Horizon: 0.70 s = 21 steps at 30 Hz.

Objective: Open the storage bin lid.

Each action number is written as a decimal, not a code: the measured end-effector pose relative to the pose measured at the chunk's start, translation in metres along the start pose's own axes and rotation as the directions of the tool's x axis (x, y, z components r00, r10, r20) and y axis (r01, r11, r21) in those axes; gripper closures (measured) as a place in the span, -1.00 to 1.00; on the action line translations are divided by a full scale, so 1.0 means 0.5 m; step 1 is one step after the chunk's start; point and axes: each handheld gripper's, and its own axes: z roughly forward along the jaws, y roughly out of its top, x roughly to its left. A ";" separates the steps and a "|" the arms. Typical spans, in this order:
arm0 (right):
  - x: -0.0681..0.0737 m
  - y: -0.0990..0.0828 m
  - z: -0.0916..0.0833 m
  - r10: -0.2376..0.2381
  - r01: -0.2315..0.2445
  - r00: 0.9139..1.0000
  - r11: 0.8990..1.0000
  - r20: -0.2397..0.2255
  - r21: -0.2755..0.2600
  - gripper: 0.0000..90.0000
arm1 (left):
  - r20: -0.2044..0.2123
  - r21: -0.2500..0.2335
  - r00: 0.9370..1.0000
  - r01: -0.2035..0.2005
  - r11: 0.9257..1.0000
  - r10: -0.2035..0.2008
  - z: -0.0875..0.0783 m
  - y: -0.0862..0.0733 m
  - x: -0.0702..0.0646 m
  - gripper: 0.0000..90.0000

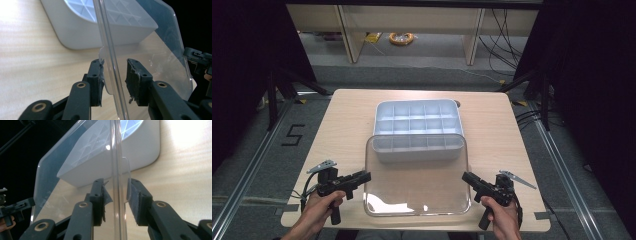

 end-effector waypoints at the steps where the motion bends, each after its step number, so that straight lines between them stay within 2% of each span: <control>1: 0.002 -0.002 -0.003 0.002 -0.002 1.000 1.000 0.019 0.011 0.50 | 0.007 -0.003 1.000 0.000 1.000 0.000 0.002 -0.003 0.001 0.44; 3: 0.001 -0.009 -0.001 0.002 -0.002 1.000 1.000 0.022 0.009 0.49 | -0.005 0.011 1.000 -0.001 1.000 0.002 0.001 -0.011 0.001 0.44; 5: -0.001 -0.014 -0.003 -0.002 0.001 0.999 1.000 0.038 0.023 0.49 | 0.009 0.008 1.000 0.003 1.000 -0.003 0.003 -0.021 0.003 0.44; 6: 0.000 -0.016 -0.004 0.007 -0.008 0.999 1.000 0.043 0.026 0.49 | 0.007 0.026 1.000 0.000 1.000 0.000 0.001 -0.025 0.003 0.44; 8: -0.001 -0.020 -0.007 0.000 -0.001 0.999 1.000 0.034 0.027 0.49 | 0.001 0.021 1.000 0.002 1.000 -0.002 0.002 -0.030 0.002 0.44; 9: -0.001 -0.021 -0.008 0.008 -0.009 1.000 1.000 0.015 0.014 0.49 | -0.002 0.038 1.000 -0.004 0.999 0.004 0.000 -0.032 0.003 0.44; 10: -0.002 -0.024 -0.009 0.004 -0.005 1.000 1.000 0.030 0.028 0.49 | 0.011 0.033 1.000 0.002 0.999 -0.003 0.002 -0.035 0.005 0.44; 11: 0.001 -0.027 -0.012 0.033 -0.033 0.999 0.999 0.021 0.030 0.49 | 0.002 0.043 1.000 0.006 0.999 -0.006 0.002 -0.037 0.004 0.44; 12: -0.004 -0.029 -0.011 0.002 -0.002 1.000 1.000 0.009 0.022 0.49 | -0.003 0.044 1.000 -0.002 0.999 0.002 0.002 -0.041 0.005 0.44; 13: -0.001 -0.032 -0.014 0.012 -0.013 0.999 0.999 0.030 0.037 0.49 | 0.006 0.054 1.000 0.005 0.999 -0.006 0.003 -0.043 0.006 0.44; 14: -0.006 -0.036 -0.012 -0.006 0.005 0.999 0.999 0.039 0.033 0.49 | 0.005 0.073 1.000 -0.014 0.997 0.014 0.000 -0.045 0.009 0.44; 15: -0.003 -0.039 -0.015 0.004 -0.005 0.999 0.999 0.033 0.043 0.49 | -0.001 0.054 1.000 0.007 0.998 -0.007 0.002 -0.047 0.005 0.44; 16: -0.004 -0.041 -0.016 0.004 -0.005 0.999 0.999 0.033 0.046 0.49 | -0.001 0.051 1.000 0.007 0.999 -0.007 0.003 -0.050 0.004 0.44; 17: -0.002 -0.044 -0.018 0.031 -0.032 0.999 0.998 0.026 0.046 0.49 | 0.012 0.063 1.000 0.005 0.998 -0.005 0.001 -0.052 0.006 0.43; 18: -0.001 -0.047 -0.019 0.032 -0.035 0.998 0.998 0.054 0.055 0.49 | 0.011 0.076 1.000 -0.004 0.997 0.003 -0.002 -0.054 0.006 0.43; 19: 0.000 -0.049 -0.021 0.034 -0.037 0.998 0.997 0.045 0.063 0.48 | 0.011 0.070 1.000 0.006 0.998 -0.007 -0.001 -0.057 0.005 0.43; 20: -0.004 -0.050 -0.024 0.002 -0.004 0.999 0.998 0.044 0.059 0.48 | 0.014 0.082 1.000 -0.001 0.997 -0.001 -0.002 -0.059 0.006 0.43; 21: -0.004 -0.052 -0.024 0.009 -0.011 0.999 0.998 0.045 0.061 0.48 | 0.012 0.081 1.000 0.008 0.997 -0.009 -0.002 -0.062 0.005 0.43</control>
